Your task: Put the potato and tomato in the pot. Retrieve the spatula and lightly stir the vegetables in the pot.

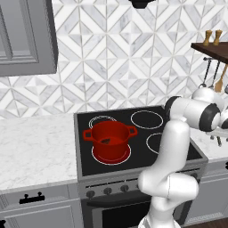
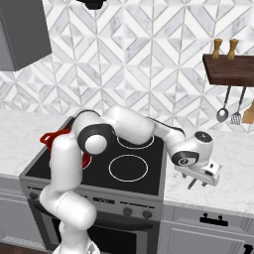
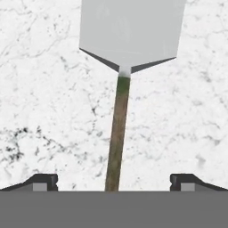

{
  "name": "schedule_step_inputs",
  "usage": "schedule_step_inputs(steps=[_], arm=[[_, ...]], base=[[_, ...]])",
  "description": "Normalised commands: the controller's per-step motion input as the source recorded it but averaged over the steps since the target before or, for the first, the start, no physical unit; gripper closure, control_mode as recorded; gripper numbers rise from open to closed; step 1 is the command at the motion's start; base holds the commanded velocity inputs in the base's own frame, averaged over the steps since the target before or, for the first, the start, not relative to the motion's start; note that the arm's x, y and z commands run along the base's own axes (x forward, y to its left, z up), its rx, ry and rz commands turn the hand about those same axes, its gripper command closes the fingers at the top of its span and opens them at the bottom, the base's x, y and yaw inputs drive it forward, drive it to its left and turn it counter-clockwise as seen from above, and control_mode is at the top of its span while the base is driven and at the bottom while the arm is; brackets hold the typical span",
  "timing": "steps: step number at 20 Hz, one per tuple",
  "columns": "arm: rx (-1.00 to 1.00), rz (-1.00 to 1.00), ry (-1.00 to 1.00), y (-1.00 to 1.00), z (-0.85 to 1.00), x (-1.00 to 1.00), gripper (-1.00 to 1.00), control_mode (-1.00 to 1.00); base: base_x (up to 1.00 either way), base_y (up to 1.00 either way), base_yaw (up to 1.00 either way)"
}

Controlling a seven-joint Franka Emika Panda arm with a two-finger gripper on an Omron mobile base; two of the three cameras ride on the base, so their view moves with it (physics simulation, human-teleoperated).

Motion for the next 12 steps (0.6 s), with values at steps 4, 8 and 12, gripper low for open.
schedule_step_inputs(steps=[4,8,12], arm=[[0.0,-0.06,0.0,0.05,-0.11,0.0,-1.0,-1.0],[0.0,-0.07,0.0,0.09,-0.15,0.02,1.0,-1.0],[0.0,-0.07,0.0,0.0,-0.04,0.0,1.0,-1.0]], base=[[0.0,0.0,0.0],[0.0,0.0,0.0],[0.0,0.0,0.0]])
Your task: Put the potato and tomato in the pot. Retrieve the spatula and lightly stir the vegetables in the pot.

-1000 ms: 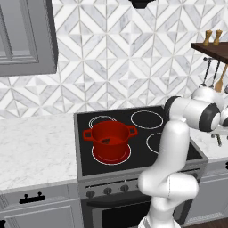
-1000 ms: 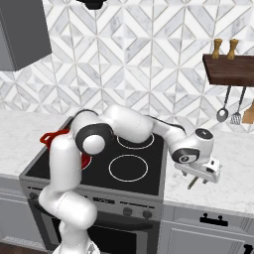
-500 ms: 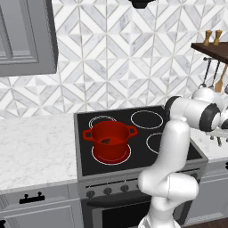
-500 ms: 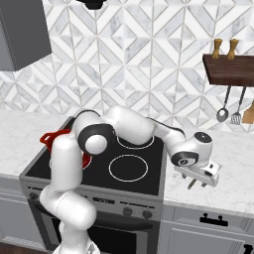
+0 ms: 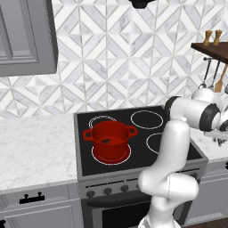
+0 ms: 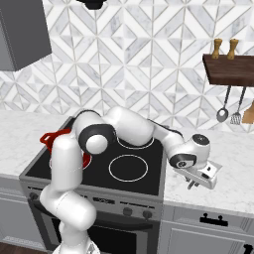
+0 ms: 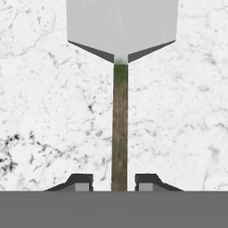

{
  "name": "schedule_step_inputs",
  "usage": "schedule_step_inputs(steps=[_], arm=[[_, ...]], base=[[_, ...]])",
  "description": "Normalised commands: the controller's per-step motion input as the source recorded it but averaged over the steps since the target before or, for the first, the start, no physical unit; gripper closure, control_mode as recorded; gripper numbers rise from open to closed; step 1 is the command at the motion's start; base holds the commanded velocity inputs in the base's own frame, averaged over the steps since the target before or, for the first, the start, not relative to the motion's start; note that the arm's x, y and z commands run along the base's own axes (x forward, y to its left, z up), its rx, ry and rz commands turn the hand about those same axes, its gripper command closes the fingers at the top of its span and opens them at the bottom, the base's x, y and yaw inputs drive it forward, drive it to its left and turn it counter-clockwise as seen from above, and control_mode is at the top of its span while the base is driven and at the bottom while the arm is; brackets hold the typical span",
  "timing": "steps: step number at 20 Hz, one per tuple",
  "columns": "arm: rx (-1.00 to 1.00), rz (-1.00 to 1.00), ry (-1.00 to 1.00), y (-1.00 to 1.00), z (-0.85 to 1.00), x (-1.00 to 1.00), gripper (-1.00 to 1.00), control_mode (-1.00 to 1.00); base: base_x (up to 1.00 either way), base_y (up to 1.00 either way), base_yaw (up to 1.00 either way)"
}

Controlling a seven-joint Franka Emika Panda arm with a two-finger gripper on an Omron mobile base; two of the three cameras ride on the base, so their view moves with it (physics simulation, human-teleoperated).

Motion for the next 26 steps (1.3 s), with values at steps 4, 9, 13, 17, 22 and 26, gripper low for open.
schedule_step_inputs(steps=[4,9,13,17,22,26], arm=[[0.0,-0.06,0.0,0.0,-0.04,0.0,1.0,-1.0],[0.0,-0.04,0.0,0.0,-0.04,0.0,1.0,-1.0],[-0.02,0.0,0.0,0.0,-0.02,0.02,1.0,-1.0],[0.0,0.0,-0.01,0.0,-0.17,0.05,1.0,-1.0],[0.0,0.0,-0.12,0.01,-0.22,0.0,1.0,-1.0],[0.0,0.0,-0.11,0.13,-0.19,0.0,1.0,-1.0]], base=[[0.0,0.0,0.0],[0.0,0.0,0.0],[0.0,0.0,0.0],[0.0,0.0,0.0],[0.0,0.0,0.0],[0.0,0.0,0.0]])
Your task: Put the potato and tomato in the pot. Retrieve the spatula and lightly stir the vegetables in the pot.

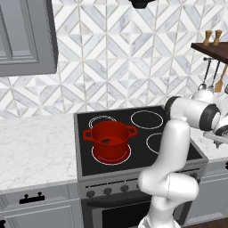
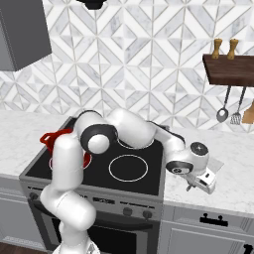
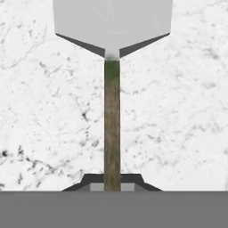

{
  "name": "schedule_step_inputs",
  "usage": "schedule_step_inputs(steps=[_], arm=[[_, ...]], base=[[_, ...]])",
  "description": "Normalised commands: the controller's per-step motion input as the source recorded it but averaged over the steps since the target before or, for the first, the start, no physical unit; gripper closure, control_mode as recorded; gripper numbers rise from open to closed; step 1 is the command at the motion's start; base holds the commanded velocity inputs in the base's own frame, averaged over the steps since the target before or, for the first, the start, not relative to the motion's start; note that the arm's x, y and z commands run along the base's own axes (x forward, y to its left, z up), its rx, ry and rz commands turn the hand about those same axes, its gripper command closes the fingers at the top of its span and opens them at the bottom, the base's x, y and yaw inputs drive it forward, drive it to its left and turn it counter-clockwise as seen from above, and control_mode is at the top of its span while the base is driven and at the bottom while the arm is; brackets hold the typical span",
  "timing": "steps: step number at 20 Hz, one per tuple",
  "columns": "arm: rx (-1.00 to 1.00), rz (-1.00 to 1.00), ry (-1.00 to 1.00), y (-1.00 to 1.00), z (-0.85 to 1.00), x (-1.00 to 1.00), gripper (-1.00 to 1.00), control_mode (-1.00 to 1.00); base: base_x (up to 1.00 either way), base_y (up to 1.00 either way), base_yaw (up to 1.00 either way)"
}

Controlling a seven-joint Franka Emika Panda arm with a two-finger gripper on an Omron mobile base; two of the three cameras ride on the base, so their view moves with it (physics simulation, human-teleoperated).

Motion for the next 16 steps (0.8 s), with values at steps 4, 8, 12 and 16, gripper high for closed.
schedule_step_inputs(steps=[4,8,12,16], arm=[[0.0,0.05,0.0,0.22,0.48,0.0,1.0,-1.0],[0.0,0.11,0.0,0.55,0.56,0.0,1.0,-1.0],[-0.01,0.16,0.0,0.8,0.39,0.0,1.0,-1.0],[0.0,0.13,-0.01,0.53,0.18,0.01,1.0,-1.0]], base=[[0.0,0.0,0.0],[0.0,0.0,0.0],[0.0,0.0,0.0],[0.0,0.0,0.0]])
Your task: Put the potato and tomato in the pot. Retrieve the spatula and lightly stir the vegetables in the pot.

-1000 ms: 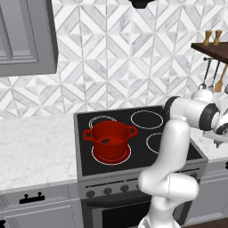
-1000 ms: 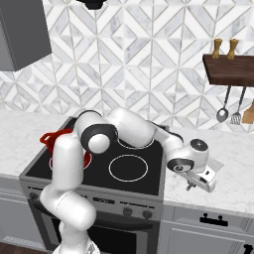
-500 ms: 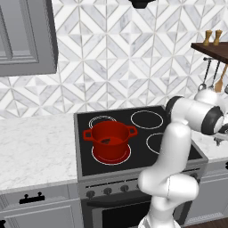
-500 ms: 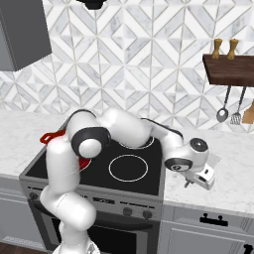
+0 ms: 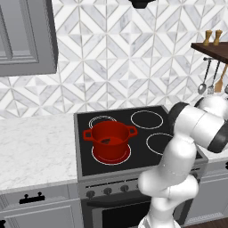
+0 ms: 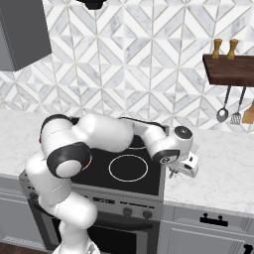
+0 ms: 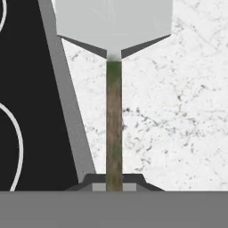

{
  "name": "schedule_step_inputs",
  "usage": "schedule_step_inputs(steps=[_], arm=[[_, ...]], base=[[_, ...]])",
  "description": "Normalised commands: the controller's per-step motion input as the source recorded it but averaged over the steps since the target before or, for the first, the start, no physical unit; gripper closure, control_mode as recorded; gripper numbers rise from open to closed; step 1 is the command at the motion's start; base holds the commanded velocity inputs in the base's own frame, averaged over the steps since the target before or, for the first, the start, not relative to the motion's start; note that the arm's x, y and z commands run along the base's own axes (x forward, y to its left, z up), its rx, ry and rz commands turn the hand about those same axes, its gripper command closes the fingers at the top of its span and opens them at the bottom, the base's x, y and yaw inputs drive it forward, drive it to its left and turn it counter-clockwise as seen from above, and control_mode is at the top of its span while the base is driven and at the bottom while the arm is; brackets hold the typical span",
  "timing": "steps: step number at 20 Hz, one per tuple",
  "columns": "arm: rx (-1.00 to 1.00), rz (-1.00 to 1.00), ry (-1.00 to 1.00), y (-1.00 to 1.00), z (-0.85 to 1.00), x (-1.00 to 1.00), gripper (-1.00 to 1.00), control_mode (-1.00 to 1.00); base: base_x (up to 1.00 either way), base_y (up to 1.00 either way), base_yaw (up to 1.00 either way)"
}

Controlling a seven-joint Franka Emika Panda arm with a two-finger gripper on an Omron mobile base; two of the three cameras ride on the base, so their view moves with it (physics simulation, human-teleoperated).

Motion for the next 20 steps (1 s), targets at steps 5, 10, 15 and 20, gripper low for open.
schedule_step_inputs(steps=[5,10,15,20], arm=[[-0.02,0.02,0.0,0.1,0.0,0.0,1.0,-1.0],[0.0,0.18,-0.02,0.34,0.6,0.02,1.0,-1.0],[-0.1,0.38,0.0,0.55,0.81,0.08,1.0,-1.0],[-0.25,0.43,-0.14,0.65,0.67,0.02,1.0,-1.0]], base=[[0.0,0.0,0.0],[0.0,0.0,0.0],[0.0,0.0,0.0],[0.0,0.0,0.0]])
